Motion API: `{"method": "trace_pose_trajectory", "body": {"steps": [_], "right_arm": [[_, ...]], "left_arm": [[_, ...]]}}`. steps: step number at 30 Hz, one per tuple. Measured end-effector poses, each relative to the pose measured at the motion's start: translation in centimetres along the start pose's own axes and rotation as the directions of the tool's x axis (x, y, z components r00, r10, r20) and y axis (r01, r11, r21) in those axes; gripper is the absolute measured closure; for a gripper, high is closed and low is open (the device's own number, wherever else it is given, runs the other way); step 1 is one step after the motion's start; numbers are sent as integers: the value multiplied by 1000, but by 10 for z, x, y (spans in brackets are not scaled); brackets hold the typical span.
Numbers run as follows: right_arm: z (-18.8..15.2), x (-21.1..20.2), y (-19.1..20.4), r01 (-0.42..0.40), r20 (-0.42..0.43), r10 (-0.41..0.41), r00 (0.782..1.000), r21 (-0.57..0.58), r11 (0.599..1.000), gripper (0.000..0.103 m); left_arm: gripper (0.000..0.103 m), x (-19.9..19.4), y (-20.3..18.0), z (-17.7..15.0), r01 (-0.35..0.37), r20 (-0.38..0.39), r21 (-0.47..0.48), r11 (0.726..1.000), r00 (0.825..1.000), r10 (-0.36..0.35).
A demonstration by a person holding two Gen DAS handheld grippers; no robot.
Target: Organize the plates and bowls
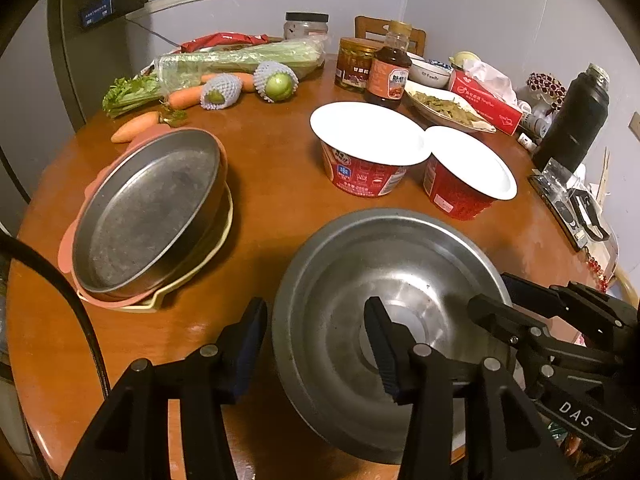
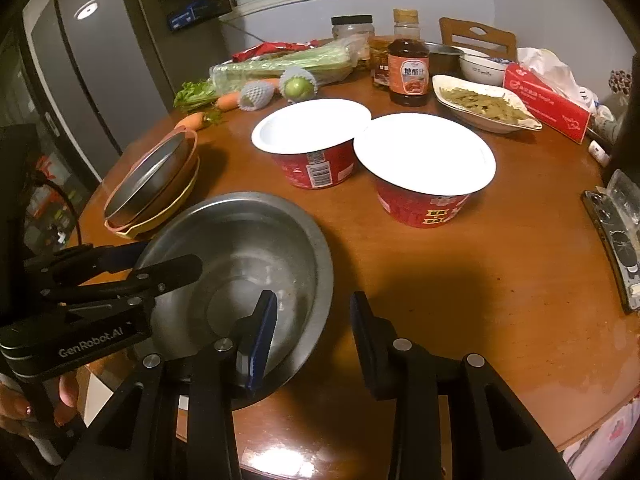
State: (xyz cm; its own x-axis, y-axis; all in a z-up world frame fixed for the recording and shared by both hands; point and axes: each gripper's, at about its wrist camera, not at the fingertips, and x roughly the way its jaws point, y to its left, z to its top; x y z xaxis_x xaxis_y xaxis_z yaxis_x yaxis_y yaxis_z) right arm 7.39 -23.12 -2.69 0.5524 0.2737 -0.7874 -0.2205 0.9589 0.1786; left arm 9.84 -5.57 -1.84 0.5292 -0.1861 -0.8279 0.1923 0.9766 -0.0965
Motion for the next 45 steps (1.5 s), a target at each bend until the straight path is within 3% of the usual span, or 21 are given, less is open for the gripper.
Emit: {"method": "trace_pose_trajectory", "body": {"steps": [13,30,45], "right_arm": [[11,-12,-5,-1,33,1,999,8,1000,64],[68,-12,-9,7,68,-5,998,-33,999,64],[123,26,-27,64,72,-59,996,-71,995,64]], "left_arm": [[52,-10,1,19,-17,28,3,1000,999,17],[52,-7,4,66,-18,48,-18,1000,999,19],[52,28,5,108,14,11,-61,998,1000,-13]]}}
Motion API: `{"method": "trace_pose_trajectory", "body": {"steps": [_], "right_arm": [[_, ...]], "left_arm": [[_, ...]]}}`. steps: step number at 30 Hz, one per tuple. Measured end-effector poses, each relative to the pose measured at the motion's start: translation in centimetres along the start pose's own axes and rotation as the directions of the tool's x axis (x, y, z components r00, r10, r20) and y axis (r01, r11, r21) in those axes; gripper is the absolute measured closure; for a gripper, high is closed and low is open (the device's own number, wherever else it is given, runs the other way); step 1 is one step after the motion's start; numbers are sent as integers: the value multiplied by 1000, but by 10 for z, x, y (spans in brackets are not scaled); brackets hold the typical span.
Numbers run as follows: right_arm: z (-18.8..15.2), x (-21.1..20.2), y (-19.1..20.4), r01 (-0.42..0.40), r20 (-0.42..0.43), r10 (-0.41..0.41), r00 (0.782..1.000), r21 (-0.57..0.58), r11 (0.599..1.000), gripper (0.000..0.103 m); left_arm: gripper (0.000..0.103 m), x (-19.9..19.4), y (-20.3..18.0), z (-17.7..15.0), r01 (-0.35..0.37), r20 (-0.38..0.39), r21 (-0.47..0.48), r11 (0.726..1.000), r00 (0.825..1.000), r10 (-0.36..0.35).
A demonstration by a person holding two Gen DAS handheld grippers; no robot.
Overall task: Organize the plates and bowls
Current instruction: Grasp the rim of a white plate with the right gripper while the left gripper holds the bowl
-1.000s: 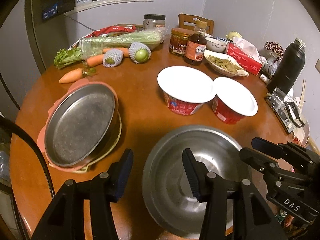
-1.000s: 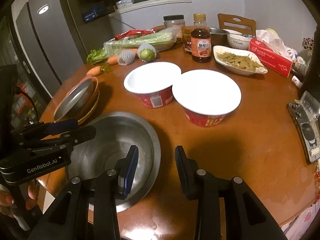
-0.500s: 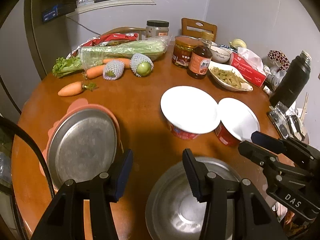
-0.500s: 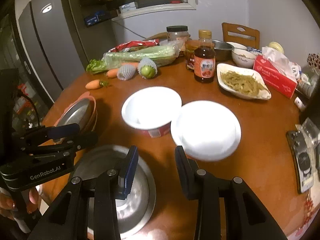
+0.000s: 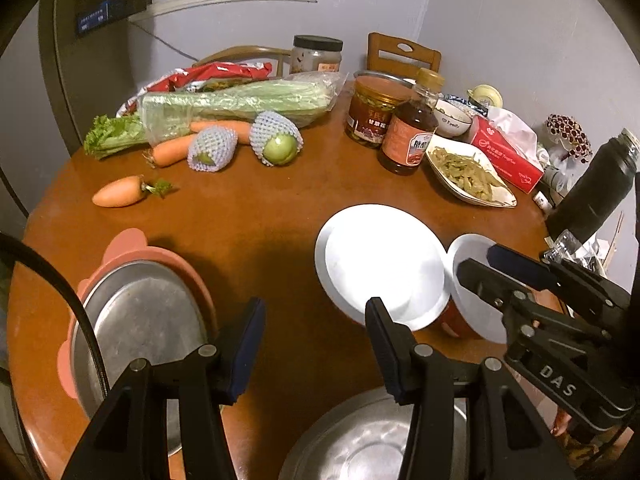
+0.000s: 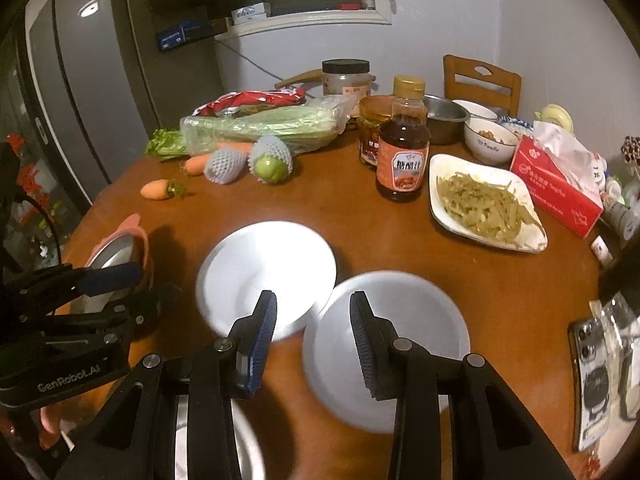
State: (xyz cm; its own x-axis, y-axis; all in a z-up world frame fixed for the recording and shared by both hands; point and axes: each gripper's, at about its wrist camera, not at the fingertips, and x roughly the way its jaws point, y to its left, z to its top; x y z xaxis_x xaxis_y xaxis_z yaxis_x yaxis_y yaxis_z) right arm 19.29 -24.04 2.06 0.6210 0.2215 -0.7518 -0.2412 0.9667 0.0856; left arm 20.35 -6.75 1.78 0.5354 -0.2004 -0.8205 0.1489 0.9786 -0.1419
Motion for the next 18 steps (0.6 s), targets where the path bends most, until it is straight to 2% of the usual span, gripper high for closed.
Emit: {"method": "trace_pose_trajectory", "body": {"steps": [12,18], "right_arm": [[17,37,-8,-3,-36,1,999,-36,999,64],[19,47,-9,-25,-47,23,999,-52,998,68]], "left_arm": [[52,29,-10,9,23,-52,11,1000,998,-23],[52,36,-14,10,32,-64,16,999,997,-31]]}}
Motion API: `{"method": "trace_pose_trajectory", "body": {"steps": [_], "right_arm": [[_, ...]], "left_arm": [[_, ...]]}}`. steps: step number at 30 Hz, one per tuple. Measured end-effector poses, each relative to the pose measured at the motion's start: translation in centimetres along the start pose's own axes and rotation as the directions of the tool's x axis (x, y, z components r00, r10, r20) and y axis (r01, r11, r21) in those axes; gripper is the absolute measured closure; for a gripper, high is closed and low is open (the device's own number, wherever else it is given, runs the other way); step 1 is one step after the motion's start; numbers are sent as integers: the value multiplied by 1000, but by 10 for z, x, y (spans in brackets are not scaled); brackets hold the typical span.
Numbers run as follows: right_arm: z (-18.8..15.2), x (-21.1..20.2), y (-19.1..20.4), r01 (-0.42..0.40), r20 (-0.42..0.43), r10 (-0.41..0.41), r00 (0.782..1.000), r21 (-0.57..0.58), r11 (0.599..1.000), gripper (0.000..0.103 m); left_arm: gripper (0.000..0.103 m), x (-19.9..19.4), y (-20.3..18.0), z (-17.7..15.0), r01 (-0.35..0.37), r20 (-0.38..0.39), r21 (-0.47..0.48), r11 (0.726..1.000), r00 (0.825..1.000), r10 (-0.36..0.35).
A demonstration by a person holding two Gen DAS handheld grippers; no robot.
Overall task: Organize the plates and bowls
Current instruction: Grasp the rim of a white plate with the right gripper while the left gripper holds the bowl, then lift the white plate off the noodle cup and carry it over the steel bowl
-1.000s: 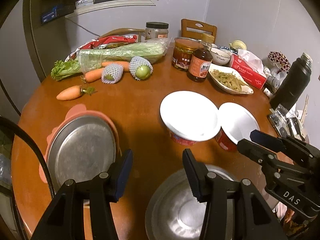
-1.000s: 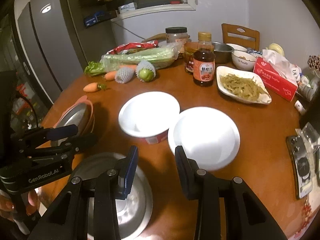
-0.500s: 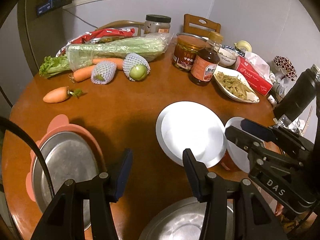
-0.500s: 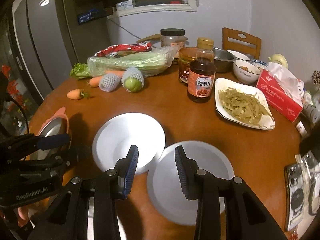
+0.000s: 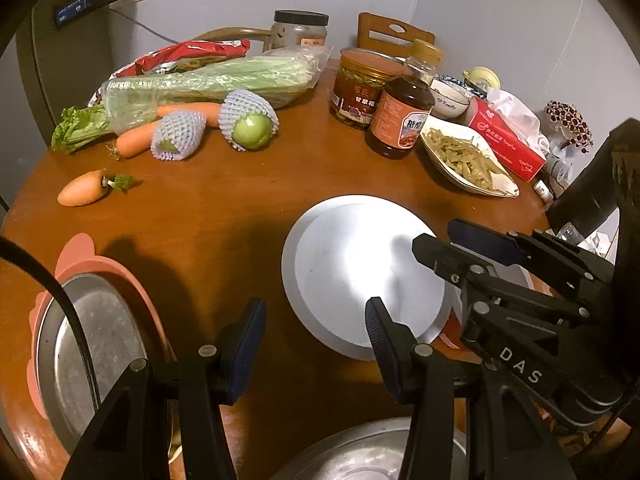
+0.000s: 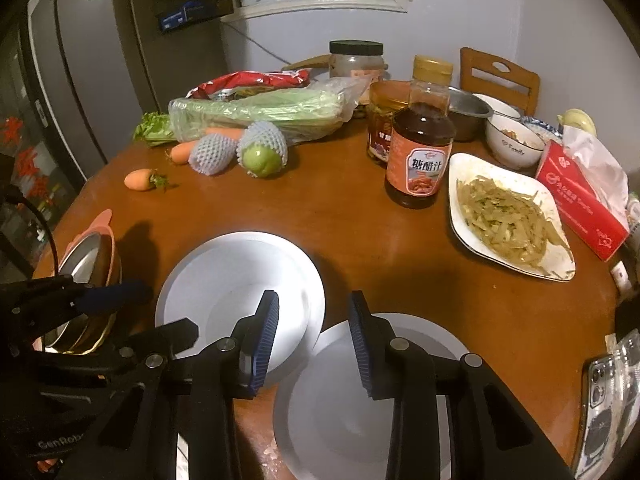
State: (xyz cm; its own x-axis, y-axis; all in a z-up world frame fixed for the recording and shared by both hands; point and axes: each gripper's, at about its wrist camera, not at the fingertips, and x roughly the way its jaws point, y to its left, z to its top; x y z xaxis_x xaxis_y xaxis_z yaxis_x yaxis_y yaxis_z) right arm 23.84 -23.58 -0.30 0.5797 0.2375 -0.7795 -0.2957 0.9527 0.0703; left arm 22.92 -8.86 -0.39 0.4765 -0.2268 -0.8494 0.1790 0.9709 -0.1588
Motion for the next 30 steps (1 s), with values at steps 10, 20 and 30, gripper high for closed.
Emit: {"method": "trace_pose_trajectory", "body": {"steps": [10,20,30], "right_arm": [[5,10,4,-2,-5,2,1000,-46,999,77],[5,19,3,-43,-34,42,999,-38,998,86],[5,6,8,-61,-15,61,998,-22,998,86]], "left_arm": [[55,6,-1,0,5,-14,-3,1000,1000,-5],[64,7,-4,-2,1,-24,12,1000,1000,-1],[64,-9,1,-4,-3,4,5,1000,1000,3]]}}
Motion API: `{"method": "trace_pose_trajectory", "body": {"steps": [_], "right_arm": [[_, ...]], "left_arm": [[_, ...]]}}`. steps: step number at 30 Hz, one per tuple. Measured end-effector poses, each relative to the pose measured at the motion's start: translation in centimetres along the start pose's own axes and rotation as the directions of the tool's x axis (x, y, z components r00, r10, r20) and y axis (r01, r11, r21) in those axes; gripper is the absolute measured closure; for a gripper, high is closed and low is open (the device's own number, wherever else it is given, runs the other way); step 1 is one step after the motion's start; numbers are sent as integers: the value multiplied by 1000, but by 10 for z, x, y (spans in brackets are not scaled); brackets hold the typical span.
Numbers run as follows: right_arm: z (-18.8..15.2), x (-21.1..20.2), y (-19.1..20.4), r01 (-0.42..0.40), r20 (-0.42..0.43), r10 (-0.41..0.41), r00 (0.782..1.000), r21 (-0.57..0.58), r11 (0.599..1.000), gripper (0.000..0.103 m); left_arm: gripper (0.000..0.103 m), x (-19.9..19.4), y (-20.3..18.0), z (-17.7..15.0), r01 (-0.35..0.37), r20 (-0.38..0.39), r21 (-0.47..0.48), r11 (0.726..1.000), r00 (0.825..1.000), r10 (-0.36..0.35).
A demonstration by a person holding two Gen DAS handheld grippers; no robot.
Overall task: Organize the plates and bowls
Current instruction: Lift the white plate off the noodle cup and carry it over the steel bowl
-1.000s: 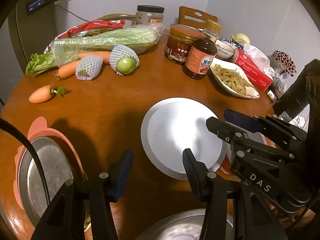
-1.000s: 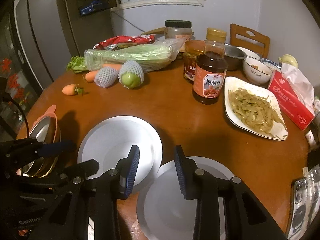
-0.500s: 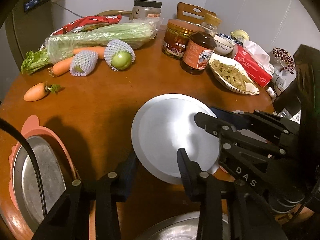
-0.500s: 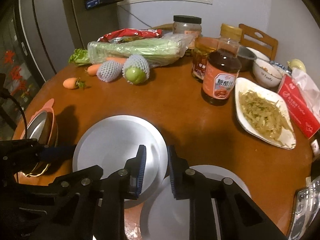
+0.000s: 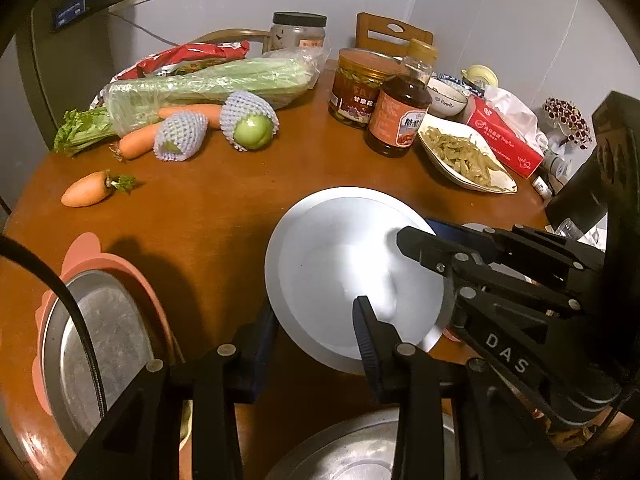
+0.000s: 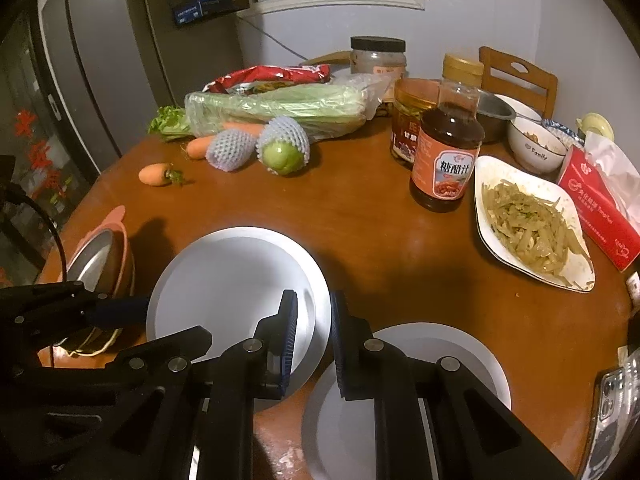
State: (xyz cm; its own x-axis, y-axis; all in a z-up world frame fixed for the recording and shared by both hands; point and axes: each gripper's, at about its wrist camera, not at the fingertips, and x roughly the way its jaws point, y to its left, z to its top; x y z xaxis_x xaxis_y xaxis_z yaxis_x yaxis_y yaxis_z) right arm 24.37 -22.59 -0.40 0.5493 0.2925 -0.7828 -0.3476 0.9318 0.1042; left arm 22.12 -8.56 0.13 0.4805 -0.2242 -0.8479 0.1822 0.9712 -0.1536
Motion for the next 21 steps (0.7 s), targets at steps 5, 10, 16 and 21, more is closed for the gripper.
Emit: {"method": "trace_pose_trajectory", "body": {"steps": [5,10,16,21], "right_arm": [[1,-13,7,-5,24,5,1000,-5,1000,86],[1,-27,16,0,47,1,999,-18,1000,86],[-4,-45,24,0,73,2,997,-20,1000,86],[-10,-63,33,5,98,-2,995,-30,1000,86]], "left_arm": [[64,-11,2,-2,-3,17,0,1000,1000,3],[64,-24,2,-5,-4,35,1,1000,999,4],[64,-43,0,-12,-8,66,9,1000,998,7],[64,-60,-3,-22,-11,86,16,1000,996,9]]}}
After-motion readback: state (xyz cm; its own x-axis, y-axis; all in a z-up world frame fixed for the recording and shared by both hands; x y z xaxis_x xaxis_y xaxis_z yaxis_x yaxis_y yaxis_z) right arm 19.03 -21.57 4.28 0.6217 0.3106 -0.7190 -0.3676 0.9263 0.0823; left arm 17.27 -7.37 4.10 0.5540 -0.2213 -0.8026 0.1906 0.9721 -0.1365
